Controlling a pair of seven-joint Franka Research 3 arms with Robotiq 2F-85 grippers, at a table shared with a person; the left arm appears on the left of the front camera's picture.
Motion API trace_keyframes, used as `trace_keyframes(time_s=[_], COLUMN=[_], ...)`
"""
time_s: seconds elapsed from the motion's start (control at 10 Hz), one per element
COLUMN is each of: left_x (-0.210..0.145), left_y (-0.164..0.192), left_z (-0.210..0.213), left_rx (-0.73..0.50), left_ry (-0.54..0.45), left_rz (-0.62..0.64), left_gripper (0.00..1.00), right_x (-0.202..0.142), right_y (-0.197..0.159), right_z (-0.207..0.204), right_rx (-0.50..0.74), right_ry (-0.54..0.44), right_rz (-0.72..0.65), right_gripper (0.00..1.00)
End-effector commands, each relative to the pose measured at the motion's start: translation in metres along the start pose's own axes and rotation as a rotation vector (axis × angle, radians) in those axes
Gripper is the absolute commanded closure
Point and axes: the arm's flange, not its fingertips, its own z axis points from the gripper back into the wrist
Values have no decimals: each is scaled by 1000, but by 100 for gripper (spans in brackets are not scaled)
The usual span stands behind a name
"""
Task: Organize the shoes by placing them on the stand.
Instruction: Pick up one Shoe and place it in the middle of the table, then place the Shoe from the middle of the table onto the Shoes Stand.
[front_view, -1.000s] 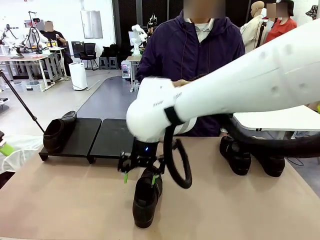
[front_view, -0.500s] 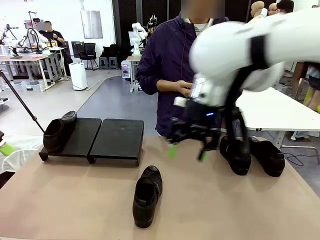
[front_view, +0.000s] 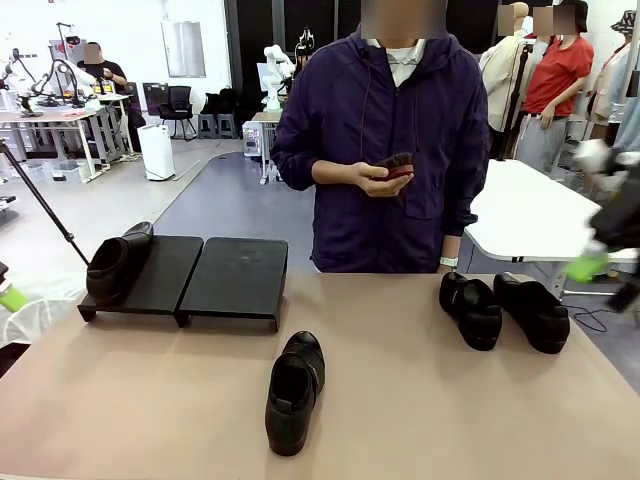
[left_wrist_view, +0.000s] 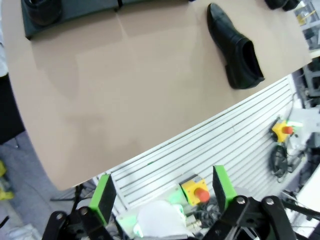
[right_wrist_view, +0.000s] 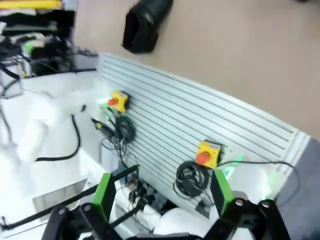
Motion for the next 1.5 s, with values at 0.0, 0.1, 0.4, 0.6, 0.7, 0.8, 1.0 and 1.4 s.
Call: trace_keyframes(time_s=[0.0,0.1,0.4,0.6,0.7,0.8,1.0,1.4], left_x=[-1,-1,-1,-1,-1,-1,-1,-1], left_y=[3,3,3,3,3,3,3,3], left_z=[2,2,2,2,2,2,2,2], left_rx=[6,6,6,6,6,6,6,6], left_ry=[8,8,8,8,8,8,8,8], left_rz=[-14,-14,-14,-14,-14,-14,-14,-14], left_gripper=[0,0,0,0,0,0,0,0], right_x=[-37,-54,-59,-59,-59,-59,-59,-59], right_y=[-33,-45,-49,-49,-49,-49,-49,-49], right_z=[-4,-13,6,6,6,6,6,6], right_rx=[48,-10,11,11,11,11,11,11], right_ry=[-147,-241,-243,-243,-243,-243,-243,-243], right_rz=[40,23,-6,-6,-6,-6,-6,-6], right_gripper=[0,0,0,0,0,0,0,0])
